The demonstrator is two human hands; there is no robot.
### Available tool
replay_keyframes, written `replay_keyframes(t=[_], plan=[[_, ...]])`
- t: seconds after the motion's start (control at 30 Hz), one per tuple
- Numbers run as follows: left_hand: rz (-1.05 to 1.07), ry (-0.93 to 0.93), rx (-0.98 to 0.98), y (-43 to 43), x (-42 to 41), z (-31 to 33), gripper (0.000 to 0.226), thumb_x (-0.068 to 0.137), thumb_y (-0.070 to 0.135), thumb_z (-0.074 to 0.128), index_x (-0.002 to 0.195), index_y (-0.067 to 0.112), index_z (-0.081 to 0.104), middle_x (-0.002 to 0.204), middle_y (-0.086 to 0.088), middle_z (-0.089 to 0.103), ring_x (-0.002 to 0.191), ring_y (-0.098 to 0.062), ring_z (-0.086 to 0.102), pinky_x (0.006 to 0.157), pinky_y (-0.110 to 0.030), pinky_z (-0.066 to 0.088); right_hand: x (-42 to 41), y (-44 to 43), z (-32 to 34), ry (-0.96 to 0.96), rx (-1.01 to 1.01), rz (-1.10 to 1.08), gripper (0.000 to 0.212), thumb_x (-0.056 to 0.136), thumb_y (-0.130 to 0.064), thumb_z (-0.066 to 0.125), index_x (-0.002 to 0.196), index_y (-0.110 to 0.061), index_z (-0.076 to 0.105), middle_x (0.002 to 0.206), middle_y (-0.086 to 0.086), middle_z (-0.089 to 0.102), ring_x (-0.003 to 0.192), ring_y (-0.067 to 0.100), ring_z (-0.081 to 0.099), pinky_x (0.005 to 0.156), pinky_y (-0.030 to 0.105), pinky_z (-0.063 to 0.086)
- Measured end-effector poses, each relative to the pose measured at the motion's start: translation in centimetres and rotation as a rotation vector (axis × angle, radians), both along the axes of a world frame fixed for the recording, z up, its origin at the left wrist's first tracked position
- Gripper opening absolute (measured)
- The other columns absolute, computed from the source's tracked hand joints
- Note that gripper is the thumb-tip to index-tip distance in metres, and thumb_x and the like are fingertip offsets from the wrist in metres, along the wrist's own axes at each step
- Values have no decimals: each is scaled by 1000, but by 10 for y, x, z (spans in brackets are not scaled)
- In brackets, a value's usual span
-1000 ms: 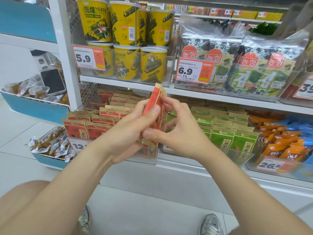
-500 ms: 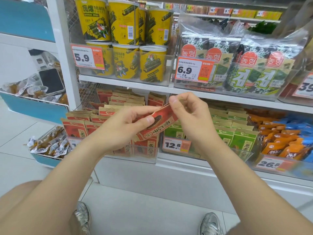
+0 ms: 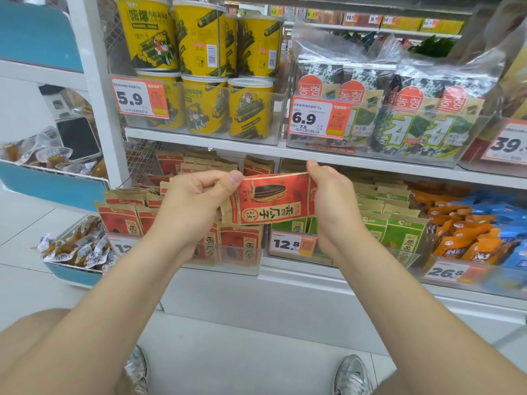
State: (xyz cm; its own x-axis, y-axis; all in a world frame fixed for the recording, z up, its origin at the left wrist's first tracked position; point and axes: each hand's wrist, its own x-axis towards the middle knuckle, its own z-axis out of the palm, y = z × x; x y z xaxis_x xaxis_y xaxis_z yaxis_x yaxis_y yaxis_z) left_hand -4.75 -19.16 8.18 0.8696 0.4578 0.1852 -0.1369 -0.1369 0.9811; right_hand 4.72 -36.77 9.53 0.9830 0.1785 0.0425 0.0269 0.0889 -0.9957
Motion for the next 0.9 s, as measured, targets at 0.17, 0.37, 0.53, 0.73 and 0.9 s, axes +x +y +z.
replay_keyframes(t=[0.17, 0.37, 0.53, 0.73, 0.9], plan=[[21, -5, -208, 5, 5, -1, 29, 102, 33, 68, 105, 7, 80, 101, -16, 82, 91, -31, 81, 89, -54, 66, 1, -7, 2, -196, -152, 169, 31, 104, -41, 69, 100, -10, 67, 91, -2, 80, 83, 10, 76, 77, 25, 57], [84, -20, 22, 13, 9, -3, 29, 114, 29, 54, 117, 14, 78, 106, -7, 83, 100, -20, 81, 94, -42, 65, 19, -15, -1, -575, -328, 27, 5, 98, -22, 79, 100, -19, 76, 82, -9, 79, 78, 4, 74, 80, 35, 63], [248, 110, 675, 33, 16, -8, 30, 106, 11, 59, 119, 31, 78, 119, 12, 77, 117, -10, 70, 113, -42, 52, 41, -11, -16, -949, -571, -225, 13, 101, -35, 72, 110, -26, 74, 85, -11, 74, 76, 21, 66, 70, 41, 55], [158, 360, 957, 42, 22, -5, 26, 105, 18, 64, 123, 30, 77, 144, 0, 68, 110, -27, 68, 102, -36, 48, 40, 33, -33, -1213, -1012, -95, 22, 101, -20, 71, 120, -28, 76, 101, -4, 76, 89, 27, 74, 58, 34, 52], [27, 415, 1046, 50, 30, -12, 23, 102, 27, 66, 122, 30, 76, 133, 4, 72, 124, -24, 65, 110, -48, 50, 42, 70, -28, -1157, -1422, 107, 36, 96, -6, 65, 130, -14, 56, 118, 6, 67, 107, 33, 68, 66, 38, 37]])
